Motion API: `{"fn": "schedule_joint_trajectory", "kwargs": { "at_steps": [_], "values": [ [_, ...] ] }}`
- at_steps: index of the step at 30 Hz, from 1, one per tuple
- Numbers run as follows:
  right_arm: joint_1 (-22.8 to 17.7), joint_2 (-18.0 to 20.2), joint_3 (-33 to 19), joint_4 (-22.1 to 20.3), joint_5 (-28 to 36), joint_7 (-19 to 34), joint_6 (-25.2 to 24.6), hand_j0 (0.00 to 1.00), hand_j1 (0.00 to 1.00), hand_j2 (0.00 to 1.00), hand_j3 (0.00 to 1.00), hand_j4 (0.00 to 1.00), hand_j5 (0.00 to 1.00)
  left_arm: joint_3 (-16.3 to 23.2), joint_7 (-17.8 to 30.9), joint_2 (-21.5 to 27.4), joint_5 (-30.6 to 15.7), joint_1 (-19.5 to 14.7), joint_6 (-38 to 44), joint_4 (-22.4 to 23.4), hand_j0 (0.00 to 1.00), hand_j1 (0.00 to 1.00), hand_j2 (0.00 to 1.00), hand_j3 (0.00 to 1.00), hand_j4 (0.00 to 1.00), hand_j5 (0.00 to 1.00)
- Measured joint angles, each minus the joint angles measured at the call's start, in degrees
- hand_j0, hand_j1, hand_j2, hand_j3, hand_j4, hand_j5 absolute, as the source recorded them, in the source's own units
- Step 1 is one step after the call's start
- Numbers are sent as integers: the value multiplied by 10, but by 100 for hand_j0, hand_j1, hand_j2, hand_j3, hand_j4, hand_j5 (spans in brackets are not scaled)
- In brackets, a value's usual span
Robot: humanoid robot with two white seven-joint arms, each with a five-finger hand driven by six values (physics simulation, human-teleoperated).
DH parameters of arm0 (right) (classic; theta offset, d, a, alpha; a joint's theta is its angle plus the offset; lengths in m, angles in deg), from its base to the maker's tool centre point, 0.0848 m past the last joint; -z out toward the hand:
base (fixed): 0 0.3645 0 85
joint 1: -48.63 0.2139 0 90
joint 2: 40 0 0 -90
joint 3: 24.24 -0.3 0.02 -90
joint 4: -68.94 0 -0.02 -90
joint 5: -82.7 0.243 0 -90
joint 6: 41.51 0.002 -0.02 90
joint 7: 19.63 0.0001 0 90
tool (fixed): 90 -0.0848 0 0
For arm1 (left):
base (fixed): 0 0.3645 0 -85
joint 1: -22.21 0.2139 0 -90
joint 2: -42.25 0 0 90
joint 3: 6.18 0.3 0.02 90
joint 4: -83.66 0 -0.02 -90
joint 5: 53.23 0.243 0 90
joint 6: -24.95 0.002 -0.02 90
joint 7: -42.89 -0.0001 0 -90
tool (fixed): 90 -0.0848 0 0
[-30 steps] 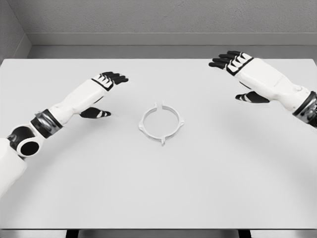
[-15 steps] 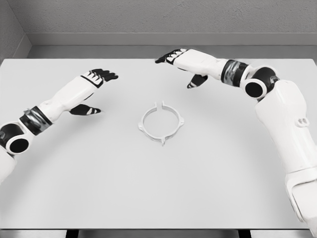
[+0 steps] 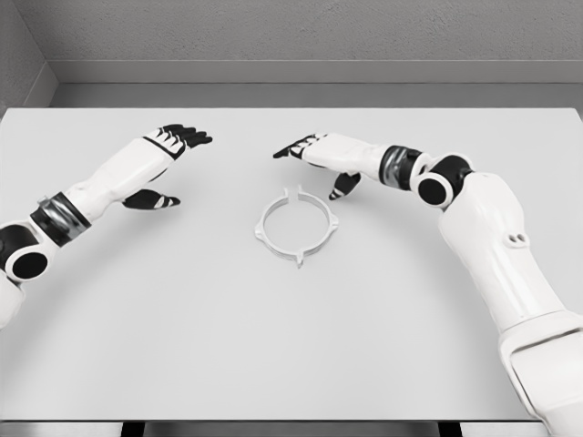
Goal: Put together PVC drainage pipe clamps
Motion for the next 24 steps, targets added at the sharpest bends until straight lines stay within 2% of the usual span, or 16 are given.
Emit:
{"fn": "schedule_joint_trajectory", "kwargs": {
  "at_steps": [24],
  "values": [
    [13,-16,5,1,-1,3,-30,100,100,100,100,100,100,0,0,-1,0,-3,0,1,100,100,100,100,100,100]
  ]
}}
